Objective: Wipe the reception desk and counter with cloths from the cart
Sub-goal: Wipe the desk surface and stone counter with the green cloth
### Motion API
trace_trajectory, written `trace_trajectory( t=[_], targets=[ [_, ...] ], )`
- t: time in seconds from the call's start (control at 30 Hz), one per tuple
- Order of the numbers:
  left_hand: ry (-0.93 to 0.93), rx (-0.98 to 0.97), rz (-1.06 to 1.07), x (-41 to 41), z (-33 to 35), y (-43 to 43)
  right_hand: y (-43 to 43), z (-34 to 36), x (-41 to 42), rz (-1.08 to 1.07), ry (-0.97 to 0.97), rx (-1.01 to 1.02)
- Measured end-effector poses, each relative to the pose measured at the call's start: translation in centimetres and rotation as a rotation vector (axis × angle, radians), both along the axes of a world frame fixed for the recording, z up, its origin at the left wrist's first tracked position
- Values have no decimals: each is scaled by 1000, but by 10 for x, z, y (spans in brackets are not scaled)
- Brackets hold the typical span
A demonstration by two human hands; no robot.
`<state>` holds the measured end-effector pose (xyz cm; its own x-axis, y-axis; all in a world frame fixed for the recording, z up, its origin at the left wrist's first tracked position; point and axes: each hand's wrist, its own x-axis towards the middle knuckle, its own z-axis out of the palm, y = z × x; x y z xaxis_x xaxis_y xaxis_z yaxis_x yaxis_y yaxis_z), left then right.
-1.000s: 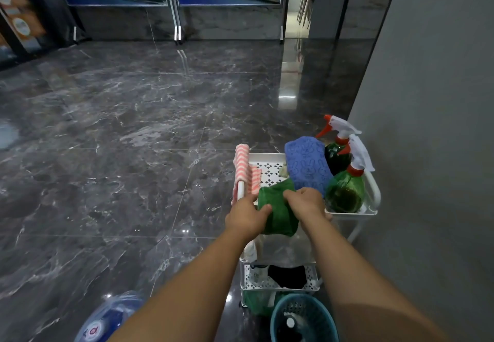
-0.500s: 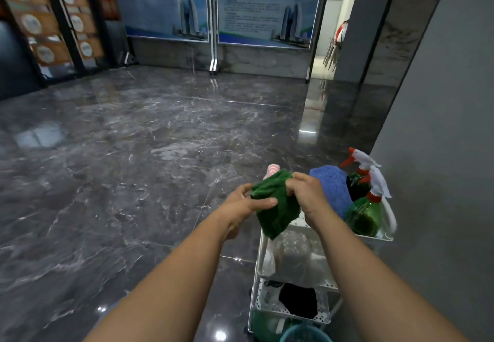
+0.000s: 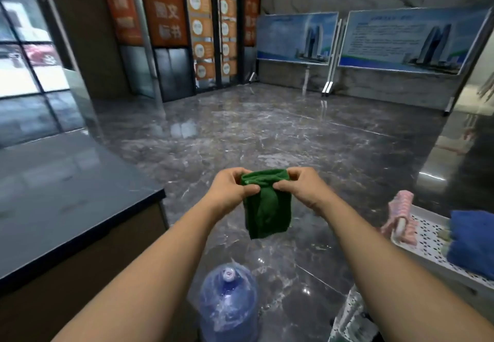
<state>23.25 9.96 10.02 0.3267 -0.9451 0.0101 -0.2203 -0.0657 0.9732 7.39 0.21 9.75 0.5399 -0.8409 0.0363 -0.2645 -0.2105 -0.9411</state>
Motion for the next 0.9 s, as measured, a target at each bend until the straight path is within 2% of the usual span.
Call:
trace_trajectory(
  t=[0.17,0.23,0.6,0.9],
  targets=[
    [-357,35,156,77,19,85,57,8,90,174,-29,-53],
    [-404,39,222,99,26,119,81,14,118,243,-53,-69],
    [-163,-31,597,187,37,311,230,36,251,610,-66,-154],
    [-72,-25,842,227,27,429,328,25,335,868,-22,-93]
  ],
)
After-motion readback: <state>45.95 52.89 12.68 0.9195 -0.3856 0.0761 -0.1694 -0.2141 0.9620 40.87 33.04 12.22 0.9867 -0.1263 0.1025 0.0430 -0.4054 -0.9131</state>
